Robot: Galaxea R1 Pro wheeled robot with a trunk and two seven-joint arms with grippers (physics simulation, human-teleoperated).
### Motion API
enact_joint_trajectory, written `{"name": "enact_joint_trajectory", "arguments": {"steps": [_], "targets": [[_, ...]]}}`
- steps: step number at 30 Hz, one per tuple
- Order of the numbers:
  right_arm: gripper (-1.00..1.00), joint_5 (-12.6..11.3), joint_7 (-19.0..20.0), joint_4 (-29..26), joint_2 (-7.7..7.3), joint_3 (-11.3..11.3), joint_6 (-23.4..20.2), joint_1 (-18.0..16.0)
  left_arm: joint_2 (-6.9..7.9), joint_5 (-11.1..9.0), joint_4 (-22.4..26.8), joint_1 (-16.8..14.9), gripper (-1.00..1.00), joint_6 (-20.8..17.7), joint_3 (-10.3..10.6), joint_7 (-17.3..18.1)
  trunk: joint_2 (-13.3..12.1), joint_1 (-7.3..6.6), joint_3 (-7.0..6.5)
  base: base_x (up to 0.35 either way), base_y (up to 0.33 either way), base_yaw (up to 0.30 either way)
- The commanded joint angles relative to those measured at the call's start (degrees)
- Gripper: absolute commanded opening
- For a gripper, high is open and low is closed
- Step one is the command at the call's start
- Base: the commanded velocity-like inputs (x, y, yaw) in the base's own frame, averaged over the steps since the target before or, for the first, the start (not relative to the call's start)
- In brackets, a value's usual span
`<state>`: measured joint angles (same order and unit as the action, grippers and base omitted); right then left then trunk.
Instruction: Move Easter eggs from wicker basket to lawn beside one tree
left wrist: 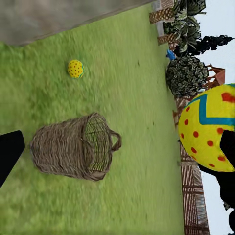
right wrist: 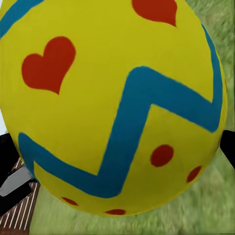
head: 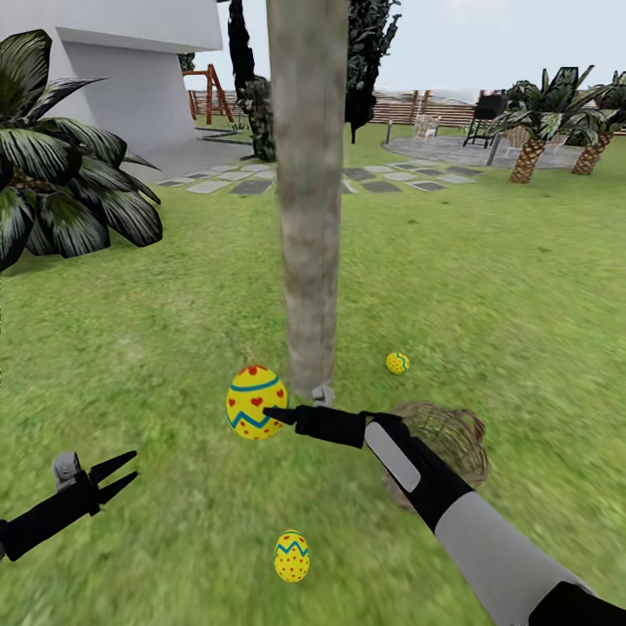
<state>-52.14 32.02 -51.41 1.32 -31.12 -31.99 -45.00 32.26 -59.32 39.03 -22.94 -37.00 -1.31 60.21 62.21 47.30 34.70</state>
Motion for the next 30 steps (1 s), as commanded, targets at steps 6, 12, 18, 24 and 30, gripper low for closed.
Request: {"name": "enact_joint_trajectory", "arguments": {"steps": [6, 12, 18, 24, 30], "targets": [[-1.0, -0.17, -0.31, 2.39, 0.08, 0.09, -0.02, 0.0, -0.1, -0.16, 0.37, 0.0, 1.0, 0.0, 0.1, 0.15, 0.0, 0.0, 0.0, 0.0, 0.275, 0.0], [-1.0, -0.14, -0.45, 4.62, 0.01, 0.18, 3.3, 0.0, -1.19, -0.1, 0.61, 0.0, 1.0, -0.05, 0.17, 0.08, 0.0, 0.0, 0.0, 0.0, 0.275, 0.0], [-1.0, -0.15, -0.47, 4.83, -0.1, 0.42, 4.02, 0.0, -1.19, -0.1, 0.61, 0.0, 1.0, 0.0, 0.17, 0.08, 0.0, 0.0, 0.0, 0.0, 0.275, 0.0], [-1.0, -0.08, -0.63, 4.81, -0.16, 0.7, 3.27, 0.0, -1.15, -0.1, 0.61, 0.0, 1.0, -0.01, 0.17, 0.08, 0.0, 0.0, 0.0, 0.0, 0.275, 0.0], [-1.0, -0.04, -0.94, 4.92, -0.18, 0.2, 3.84, 0.0, -1.23, -0.1, 0.61, 0.0, 1.0, 0.0, 0.17, 0.04, 0.0, 0.0, 0.0, 0.0, 0.275, 0.0]]}}
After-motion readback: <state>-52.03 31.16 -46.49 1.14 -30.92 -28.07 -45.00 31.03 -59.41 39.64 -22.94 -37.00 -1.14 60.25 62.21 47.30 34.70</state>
